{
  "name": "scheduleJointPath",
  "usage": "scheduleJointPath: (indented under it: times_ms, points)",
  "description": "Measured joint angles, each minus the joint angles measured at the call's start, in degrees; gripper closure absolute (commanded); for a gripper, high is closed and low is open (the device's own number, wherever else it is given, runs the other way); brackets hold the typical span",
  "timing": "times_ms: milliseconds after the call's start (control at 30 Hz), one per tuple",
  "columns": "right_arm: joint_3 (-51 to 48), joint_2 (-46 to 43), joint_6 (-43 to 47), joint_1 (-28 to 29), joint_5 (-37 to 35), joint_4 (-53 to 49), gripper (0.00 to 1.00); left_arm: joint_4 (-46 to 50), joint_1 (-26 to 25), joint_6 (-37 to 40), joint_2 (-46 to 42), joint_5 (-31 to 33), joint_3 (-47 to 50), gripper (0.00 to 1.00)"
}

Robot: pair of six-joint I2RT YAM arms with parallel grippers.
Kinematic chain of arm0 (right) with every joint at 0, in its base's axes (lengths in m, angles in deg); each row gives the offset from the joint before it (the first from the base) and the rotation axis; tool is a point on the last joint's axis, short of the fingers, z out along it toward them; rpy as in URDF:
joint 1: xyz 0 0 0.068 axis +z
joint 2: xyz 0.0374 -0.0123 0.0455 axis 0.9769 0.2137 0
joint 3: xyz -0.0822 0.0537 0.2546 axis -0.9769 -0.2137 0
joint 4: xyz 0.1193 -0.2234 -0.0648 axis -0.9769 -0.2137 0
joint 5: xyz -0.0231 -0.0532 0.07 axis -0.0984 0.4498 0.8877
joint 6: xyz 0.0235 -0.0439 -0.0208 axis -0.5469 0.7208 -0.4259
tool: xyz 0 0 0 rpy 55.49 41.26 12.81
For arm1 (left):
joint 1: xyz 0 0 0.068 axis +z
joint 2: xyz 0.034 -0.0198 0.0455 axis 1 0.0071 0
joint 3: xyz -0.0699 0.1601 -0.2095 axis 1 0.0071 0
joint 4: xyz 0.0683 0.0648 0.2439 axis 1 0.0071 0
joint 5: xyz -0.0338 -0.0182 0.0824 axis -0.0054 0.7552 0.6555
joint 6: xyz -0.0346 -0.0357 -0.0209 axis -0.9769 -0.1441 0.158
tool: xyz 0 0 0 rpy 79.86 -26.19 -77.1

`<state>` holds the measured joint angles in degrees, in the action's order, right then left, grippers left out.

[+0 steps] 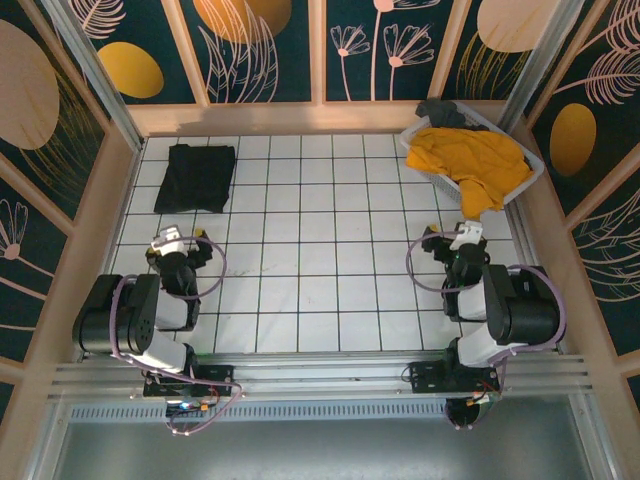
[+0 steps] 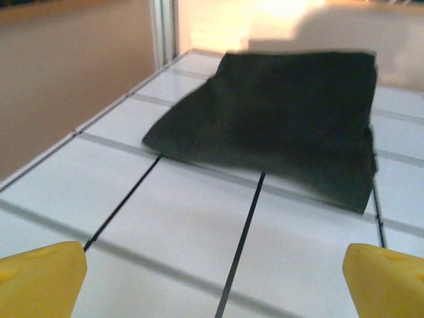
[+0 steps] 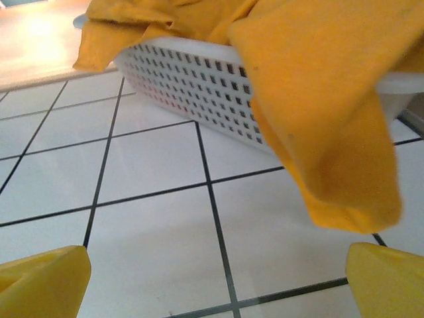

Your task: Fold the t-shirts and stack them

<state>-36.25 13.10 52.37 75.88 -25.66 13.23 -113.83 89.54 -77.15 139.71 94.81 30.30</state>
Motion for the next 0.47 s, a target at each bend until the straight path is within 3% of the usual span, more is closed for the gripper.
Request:
scheduleJointPath:
  times_ms: [133, 467]
  points:
    - [3.0, 0.3, 0.2, 0.1, 0.4, 0.8, 0.01, -1.9, -0.1, 0.4, 0.0, -0.6, -4.1, 0.01]
    - [3.1, 0.3, 0.2, 0.2, 0.4, 0.8, 0.01, -2.0, -0.1, 0.9, 0.0, -0.6, -4.1, 0.01]
